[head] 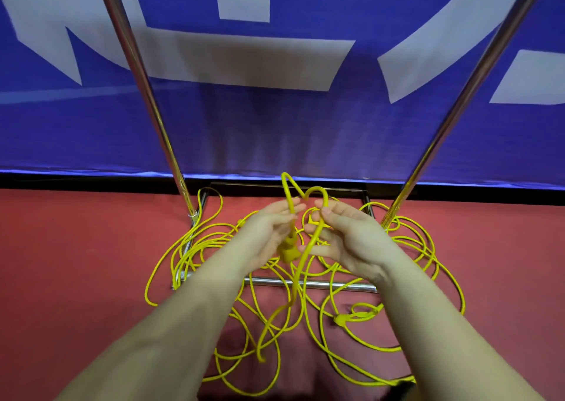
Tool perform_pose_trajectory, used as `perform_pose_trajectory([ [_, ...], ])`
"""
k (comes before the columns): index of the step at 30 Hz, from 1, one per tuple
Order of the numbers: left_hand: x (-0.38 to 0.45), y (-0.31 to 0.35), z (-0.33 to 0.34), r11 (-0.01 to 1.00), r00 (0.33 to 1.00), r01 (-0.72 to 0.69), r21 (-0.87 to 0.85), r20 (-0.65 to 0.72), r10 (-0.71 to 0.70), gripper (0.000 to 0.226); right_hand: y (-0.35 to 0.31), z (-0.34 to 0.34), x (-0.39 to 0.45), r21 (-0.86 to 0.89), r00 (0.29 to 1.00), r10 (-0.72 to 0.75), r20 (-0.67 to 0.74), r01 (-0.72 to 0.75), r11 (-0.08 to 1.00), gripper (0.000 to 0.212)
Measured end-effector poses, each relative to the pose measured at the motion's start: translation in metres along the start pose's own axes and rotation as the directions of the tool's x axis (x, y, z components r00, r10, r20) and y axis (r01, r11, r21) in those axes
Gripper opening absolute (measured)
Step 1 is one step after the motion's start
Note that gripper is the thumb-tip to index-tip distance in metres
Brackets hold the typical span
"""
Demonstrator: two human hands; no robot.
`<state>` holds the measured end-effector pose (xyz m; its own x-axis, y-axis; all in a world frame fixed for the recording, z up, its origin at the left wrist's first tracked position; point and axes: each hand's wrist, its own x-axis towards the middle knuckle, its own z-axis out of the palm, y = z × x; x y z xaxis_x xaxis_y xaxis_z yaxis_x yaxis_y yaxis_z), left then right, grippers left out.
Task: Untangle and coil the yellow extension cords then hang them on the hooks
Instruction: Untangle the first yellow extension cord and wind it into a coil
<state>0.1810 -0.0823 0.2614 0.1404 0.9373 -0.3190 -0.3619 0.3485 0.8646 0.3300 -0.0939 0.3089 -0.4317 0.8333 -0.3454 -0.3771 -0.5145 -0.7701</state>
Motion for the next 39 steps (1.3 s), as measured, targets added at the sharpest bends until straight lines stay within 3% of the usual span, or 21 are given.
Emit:
perform_pose_trajectory([
  [2, 0.001, -0.007, 0.011, 0.988, 0.991, 0.114, -0.104, 0.079, -0.106, 0.027, 0.005, 0.005, 0.007, 0.05, 0.999, -0.026, -0.036, 0.027, 0.998, 0.016],
  [4, 0.005, -0.015, 0.015, 0.969, 0.969, 0.232, -0.08, 0.111, -0.222, 0.039, 0.007, 0.003, 0.015, 0.111, 0.992, -0.058, -0.11, 0.07, 0.991, 0.015],
  [9, 0.004, -0.027, 0.017, 0.889, 0.892, 0.356, 0.288, 0.179, -0.415, 0.063, 0.001, -0.018, 0.026, 0.169, 0.944, -0.086, -0.32, 0.146, 0.975, 0.018],
  [14, -0.003, -0.03, 0.007, 0.838, 0.899, 0.254, 0.484, 0.202, -0.389, 0.039, -0.015, -0.04, 0.024, 0.207, 0.899, -0.097, -0.426, 0.202, 0.957, 0.019],
  [17, -0.005, -0.031, -0.001, 0.651, 0.938, 0.038, 0.758, 0.197, -0.285, 0.015, -0.022, -0.047, 0.024, 0.21, 0.888, -0.127, -0.443, 0.24, 0.948, 0.02],
  [20, -0.007, -0.031, -0.005, 0.55, 0.957, -0.027, 0.835, 0.18, -0.226, 0.012, -0.03, -0.054, 0.022, 0.217, 0.84, -0.206, -0.501, 0.352, 0.91, 0.02],
  [23, -0.011, -0.015, -0.006, 0.616, 0.984, 0.004, 0.787, 0.106, -0.142, 0.018, -0.04, -0.064, 0.016, 0.198, 0.785, -0.266, -0.559, 0.438, 0.877, 0.014],
  [26, -0.014, 0.005, -0.008, 0.721, 0.987, -0.002, 0.693, 0.116, -0.109, 0.019, -0.041, -0.074, 0.012, 0.173, 0.761, -0.283, -0.583, 0.457, 0.872, 0.023],
  [34, -0.021, 0.022, -0.008, 0.735, 0.951, 0.072, 0.674, 0.175, -0.254, 0.013, -0.044, -0.067, 0.011, 0.009, 0.706, -0.398, -0.586, 0.497, 0.868, 0.021],
  [37, -0.021, 0.024, -0.005, 0.878, 0.965, 0.099, 0.469, 0.17, -0.2, 0.014, -0.042, -0.064, 0.015, 0.033, 0.723, -0.386, -0.573, 0.491, 0.871, 0.009],
  [38, -0.02, 0.024, -0.004, 0.935, 0.979, 0.096, 0.341, 0.135, -0.15, 0.013, -0.039, -0.062, 0.017, 0.019, 0.761, -0.35, -0.547, 0.429, 0.903, 0.011],
  [39, -0.018, 0.025, -0.003, 0.975, 0.991, 0.081, 0.208, 0.089, -0.101, 0.013, -0.034, -0.059, 0.018, -0.045, 0.815, -0.285, -0.505, 0.305, 0.951, 0.026],
])
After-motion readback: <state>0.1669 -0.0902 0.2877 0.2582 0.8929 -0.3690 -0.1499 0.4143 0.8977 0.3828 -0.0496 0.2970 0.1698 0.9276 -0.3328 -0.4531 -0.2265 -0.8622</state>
